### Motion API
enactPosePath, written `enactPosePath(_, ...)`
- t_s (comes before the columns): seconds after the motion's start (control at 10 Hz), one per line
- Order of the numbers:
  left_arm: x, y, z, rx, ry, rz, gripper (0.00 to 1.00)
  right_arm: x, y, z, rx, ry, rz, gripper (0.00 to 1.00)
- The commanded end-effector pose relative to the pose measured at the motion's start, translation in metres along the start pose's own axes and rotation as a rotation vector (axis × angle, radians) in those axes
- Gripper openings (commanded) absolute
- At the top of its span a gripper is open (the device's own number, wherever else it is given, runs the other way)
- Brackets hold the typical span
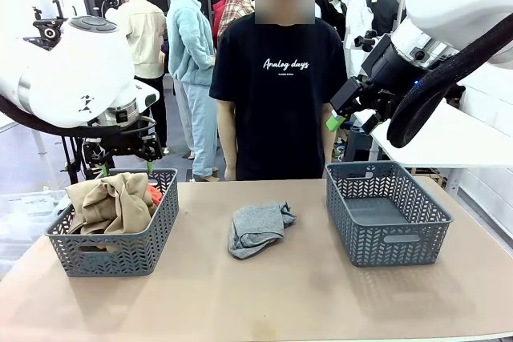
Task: Sort the tops and bottoms.
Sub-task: Sort the clothes according to human instructions.
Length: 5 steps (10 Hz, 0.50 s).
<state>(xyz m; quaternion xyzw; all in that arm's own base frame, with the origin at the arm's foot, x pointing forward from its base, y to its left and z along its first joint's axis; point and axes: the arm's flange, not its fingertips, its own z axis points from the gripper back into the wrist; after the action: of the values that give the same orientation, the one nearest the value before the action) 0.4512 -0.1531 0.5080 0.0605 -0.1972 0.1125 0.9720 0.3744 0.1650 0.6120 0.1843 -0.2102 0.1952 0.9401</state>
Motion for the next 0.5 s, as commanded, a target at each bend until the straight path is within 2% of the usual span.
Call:
enactPosePath(0.0, -0.0001, 0.0005, -0.0008, -0.002, -0.003, 0.009, 1.00, 0.0022, -0.0004, 0.0002, -0.005, 0.002, 0.007, 1.00)
enactPosePath(0.4, -0.0001, 0.0005, -0.0008, -0.002, -0.003, 0.009, 1.00, 0.0022, -0.0004, 0.0002, -0.005, 0.002, 0.007, 1.00)
